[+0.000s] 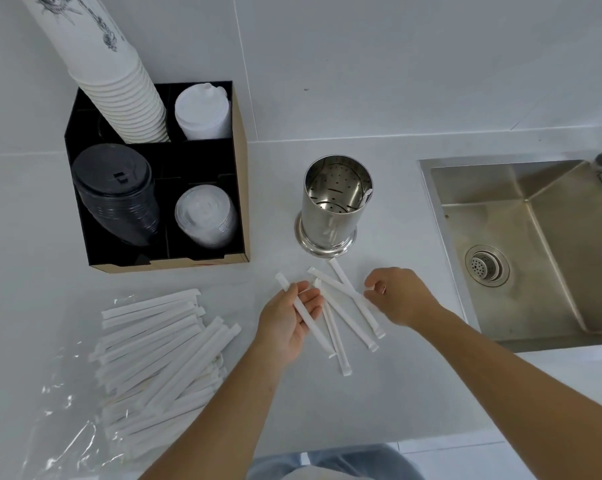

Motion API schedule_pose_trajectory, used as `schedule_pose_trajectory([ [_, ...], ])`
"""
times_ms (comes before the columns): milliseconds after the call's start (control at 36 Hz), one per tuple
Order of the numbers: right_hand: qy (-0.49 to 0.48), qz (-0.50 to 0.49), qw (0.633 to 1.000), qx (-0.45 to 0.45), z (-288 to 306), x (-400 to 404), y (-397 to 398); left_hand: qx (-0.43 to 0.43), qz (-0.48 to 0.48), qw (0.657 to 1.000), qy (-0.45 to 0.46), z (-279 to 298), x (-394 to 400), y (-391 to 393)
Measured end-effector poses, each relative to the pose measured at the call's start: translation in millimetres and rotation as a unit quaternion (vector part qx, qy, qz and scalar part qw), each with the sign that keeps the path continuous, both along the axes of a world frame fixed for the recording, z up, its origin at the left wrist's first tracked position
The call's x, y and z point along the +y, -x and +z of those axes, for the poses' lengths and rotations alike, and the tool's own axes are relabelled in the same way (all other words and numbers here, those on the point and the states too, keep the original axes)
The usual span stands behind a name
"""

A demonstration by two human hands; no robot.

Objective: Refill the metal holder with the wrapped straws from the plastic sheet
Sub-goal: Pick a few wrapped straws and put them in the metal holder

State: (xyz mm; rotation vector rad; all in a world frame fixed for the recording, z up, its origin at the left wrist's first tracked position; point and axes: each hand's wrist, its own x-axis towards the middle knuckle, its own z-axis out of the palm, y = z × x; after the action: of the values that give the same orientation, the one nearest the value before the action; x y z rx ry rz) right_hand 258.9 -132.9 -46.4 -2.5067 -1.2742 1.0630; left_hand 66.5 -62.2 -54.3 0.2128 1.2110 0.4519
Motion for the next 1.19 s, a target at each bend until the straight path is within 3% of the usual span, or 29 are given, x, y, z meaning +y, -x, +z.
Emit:
schedule_pose_trajectory([
  [167,0.031,0.006,0.999,-0.036,-12,4,3,0.005,0.000,1.000,0.000,0,1,6],
  [722,0.080,0.035,0.996,-0.036,-3,9,17,-0.003,-0.007,1.000,0.005,-6,7,15],
  [806,0.019,-0.001,1.000,0.011,12,8,24,-0.006,-0.006,1.000,0.005,-6,7,16],
  [972,-0.025,-0.114,0.967,0.228,36,-1,62,-0.051,0.010,0.999,0.010,-2,5,15],
  [1194,-0.037,-0.050,0.982,0.179,24,-10,88,-0.050,-0.005,0.998,0.026,0,2,12],
])
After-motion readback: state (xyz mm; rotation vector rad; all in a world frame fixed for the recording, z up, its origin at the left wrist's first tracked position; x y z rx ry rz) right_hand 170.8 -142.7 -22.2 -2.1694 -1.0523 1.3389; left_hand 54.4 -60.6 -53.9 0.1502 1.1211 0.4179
